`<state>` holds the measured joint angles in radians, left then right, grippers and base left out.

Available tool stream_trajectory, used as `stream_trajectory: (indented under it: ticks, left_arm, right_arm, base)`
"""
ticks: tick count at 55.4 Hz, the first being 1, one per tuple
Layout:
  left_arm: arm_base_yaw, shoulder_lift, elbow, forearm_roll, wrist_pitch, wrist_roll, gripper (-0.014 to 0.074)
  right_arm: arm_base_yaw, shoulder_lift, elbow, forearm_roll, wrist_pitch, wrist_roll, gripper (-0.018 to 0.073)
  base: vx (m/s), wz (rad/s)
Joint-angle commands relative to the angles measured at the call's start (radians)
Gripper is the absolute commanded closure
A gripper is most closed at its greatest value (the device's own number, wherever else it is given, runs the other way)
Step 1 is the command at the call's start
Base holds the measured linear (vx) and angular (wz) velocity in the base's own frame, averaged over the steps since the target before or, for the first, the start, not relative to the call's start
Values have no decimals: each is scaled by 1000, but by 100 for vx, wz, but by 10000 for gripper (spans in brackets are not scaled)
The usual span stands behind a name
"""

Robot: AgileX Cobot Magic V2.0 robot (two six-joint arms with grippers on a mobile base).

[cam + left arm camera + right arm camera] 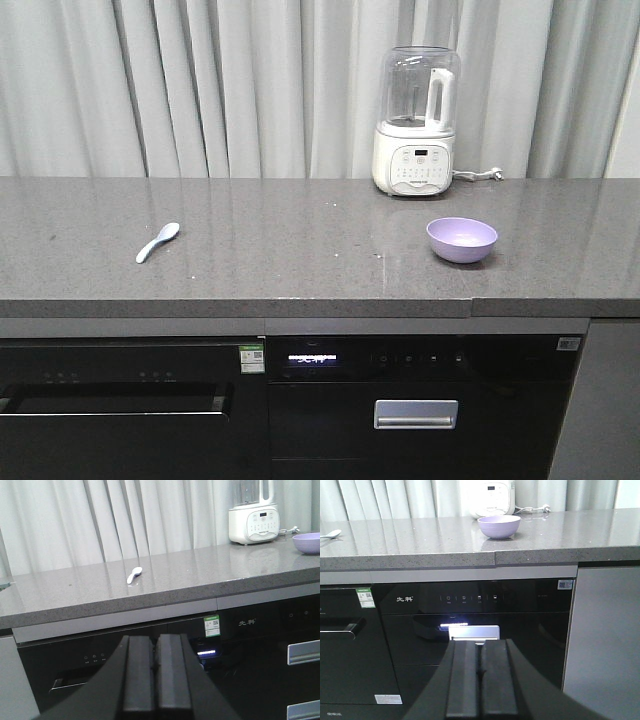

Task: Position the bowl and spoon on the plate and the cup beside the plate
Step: 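Drive the base toward the counter with the spoon and lilac bowl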

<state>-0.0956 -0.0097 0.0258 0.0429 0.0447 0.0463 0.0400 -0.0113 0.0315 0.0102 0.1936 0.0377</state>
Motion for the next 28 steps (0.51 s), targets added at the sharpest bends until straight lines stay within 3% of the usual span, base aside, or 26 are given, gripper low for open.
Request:
stream_trajectory:
  ticks: [1, 28]
  left_arm:
    - [0, -17, -26, -9, -82, -6, 594]
    - [0, -17, -26, -9, -82, -6, 594]
  right_arm:
    - [2, -4, 3, -10, -84, -2, 565]
    - [2, -4, 3, -10, -84, -2, 565]
  base:
    - [0, 0]
    - [0, 0]
